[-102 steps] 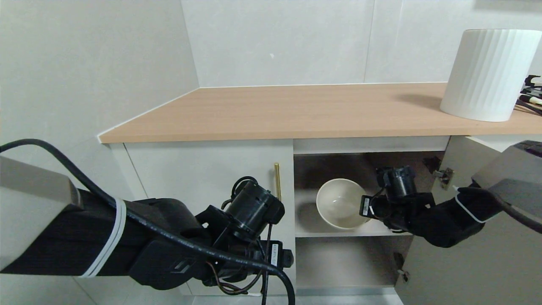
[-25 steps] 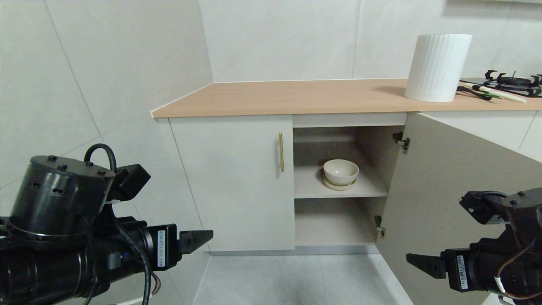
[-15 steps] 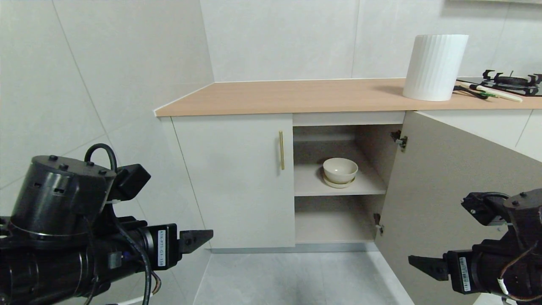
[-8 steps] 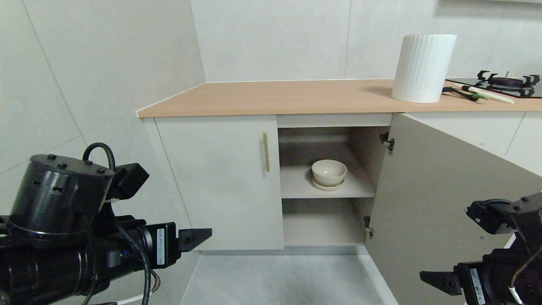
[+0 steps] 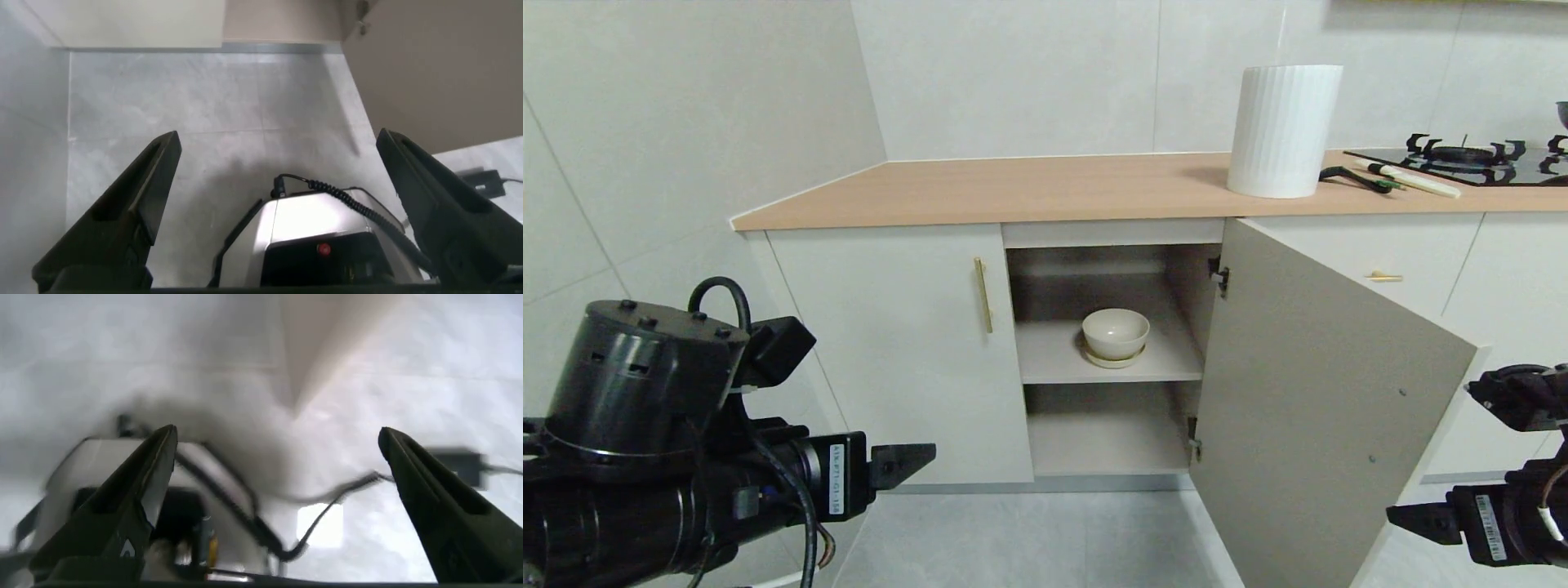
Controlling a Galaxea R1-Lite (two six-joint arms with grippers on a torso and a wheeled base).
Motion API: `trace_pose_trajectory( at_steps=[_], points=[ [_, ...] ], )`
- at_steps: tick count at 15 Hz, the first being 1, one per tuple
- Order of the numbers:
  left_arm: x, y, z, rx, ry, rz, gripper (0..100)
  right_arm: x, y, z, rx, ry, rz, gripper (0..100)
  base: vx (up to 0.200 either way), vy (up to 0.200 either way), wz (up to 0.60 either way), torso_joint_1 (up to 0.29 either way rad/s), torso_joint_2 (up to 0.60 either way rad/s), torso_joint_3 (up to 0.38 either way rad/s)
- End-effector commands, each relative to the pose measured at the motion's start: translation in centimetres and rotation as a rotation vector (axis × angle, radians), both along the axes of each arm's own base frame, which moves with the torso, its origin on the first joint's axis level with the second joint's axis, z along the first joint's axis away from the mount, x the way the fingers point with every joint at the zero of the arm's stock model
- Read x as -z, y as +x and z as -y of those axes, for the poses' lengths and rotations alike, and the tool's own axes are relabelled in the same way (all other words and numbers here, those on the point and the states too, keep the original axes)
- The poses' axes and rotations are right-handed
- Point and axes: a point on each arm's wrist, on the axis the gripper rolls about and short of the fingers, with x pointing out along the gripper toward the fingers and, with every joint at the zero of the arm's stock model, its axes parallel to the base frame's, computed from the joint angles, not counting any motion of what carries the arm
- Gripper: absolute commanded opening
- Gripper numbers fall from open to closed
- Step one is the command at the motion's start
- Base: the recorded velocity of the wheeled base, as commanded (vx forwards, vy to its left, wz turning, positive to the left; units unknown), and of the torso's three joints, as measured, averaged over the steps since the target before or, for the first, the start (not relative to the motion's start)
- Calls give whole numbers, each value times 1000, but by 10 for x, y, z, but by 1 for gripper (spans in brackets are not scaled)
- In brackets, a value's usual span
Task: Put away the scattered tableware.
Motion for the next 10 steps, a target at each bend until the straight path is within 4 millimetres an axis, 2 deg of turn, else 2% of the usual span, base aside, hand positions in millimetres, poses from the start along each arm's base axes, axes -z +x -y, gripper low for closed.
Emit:
trace_pose_trajectory(
  at_steps=[1, 3, 7, 10],
  points=[
    [1, 0, 0, -2, 2, -4, 100, -10, -3, 12, 45, -13, 21, 100, 0, 0, 0, 0, 0, 0],
    [1, 0, 0, -2, 2, -3, 100, -15, -1, 21, 100, -26, 32, 100, 0, 0, 0, 0, 0, 0],
    [1, 0, 0, -2, 2, -4, 100, -19, 8, 53, 231, -103, 58, 100, 0, 0, 0, 0, 0, 0],
    [1, 0, 0, -2, 2, -4, 100, -18, 18, 67, 294, -120, 83, 100, 0, 0, 0, 0, 0, 0]
  ],
)
